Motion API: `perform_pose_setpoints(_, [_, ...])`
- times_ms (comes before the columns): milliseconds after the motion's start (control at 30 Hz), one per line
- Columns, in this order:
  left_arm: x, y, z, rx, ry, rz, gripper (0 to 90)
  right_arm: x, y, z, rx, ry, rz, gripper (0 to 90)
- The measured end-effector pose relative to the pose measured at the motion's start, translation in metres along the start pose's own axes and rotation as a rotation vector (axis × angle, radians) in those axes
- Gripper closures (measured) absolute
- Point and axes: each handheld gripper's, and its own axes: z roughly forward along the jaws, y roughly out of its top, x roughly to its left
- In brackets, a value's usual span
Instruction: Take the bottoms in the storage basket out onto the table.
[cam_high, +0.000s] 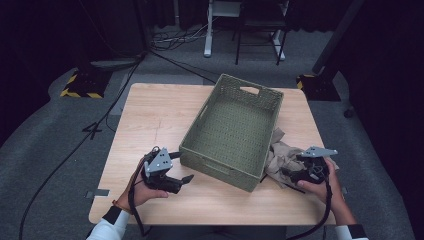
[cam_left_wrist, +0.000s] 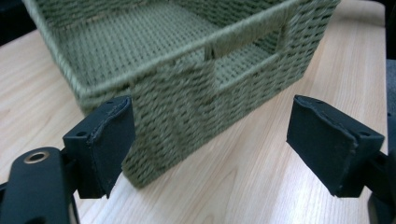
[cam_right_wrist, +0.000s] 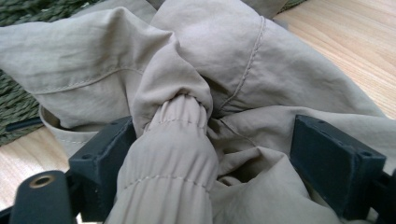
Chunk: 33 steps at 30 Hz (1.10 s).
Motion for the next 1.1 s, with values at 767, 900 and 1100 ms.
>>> perform_pose_setpoints(767, [-0.028, 0.048, 0.046, -0.064, -0.147, 0.126, 16.0, 0.0, -0.001, 0.01, 0.04, 0.027, -0.004, 12.0])
perform_pose_setpoints(900, [-0.03, 0.05, 0.061, -0.045, -0.15, 0.138, 16.1, 0.0, -0.002, 0.01, 0.038, 0.028, -0.009, 11.8])
perform_pose_setpoints(1100, [-0.03, 0.053, 0.075, -0.018, -0.157, 0.158, 16.4, 0.001, -0.002, 0.011, 0.04, 0.027, -0.012, 11.2])
